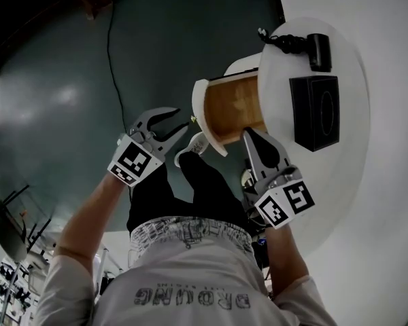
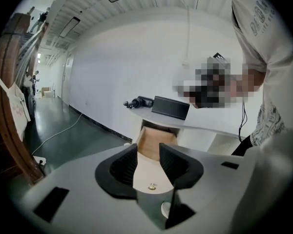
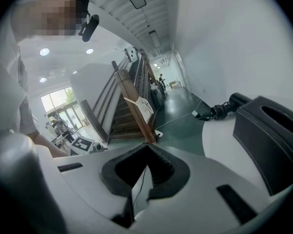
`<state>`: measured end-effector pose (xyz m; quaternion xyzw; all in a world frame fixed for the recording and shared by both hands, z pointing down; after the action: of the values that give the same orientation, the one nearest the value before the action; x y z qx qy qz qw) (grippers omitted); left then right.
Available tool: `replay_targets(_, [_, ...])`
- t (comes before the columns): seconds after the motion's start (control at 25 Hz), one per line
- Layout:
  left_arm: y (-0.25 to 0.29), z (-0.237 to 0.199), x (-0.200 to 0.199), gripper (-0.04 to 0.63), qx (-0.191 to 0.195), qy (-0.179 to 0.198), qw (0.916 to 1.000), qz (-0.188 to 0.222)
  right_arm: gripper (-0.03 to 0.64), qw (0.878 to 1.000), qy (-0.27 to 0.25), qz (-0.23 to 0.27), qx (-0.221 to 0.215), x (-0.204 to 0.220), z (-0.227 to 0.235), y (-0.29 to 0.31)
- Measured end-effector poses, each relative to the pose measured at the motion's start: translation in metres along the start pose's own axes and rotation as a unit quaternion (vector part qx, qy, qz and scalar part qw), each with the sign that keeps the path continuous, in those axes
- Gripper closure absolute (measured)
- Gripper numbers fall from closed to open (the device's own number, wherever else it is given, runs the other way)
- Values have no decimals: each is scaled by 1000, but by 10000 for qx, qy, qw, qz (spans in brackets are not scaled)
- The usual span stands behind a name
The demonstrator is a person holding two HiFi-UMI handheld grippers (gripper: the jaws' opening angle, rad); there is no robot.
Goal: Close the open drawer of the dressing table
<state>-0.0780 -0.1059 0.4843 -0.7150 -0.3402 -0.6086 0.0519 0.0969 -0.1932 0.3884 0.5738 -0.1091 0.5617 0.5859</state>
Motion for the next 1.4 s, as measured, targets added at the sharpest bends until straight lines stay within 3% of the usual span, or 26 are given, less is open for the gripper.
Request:
replay_targets(1.04, [84, -10, 145, 439, 986, 78, 9922, -762, 609, 9978, 284, -514, 297, 80, 26, 43])
replay_targets(1.4, [99, -8, 170, 456, 1259, 106, 9876, -937, 609, 9962, 396, -614, 469, 96, 32, 42])
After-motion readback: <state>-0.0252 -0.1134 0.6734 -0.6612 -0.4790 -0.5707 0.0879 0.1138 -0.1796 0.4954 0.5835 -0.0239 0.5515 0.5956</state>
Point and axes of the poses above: the fingertips, and each gripper's own axes: y forward along the fingers, z to its right, x out of its underside, the point moved 6 cm from there along -y, backward along the fingers, and after that the axes turned 6 degrees about x, right-handed, at the moved point
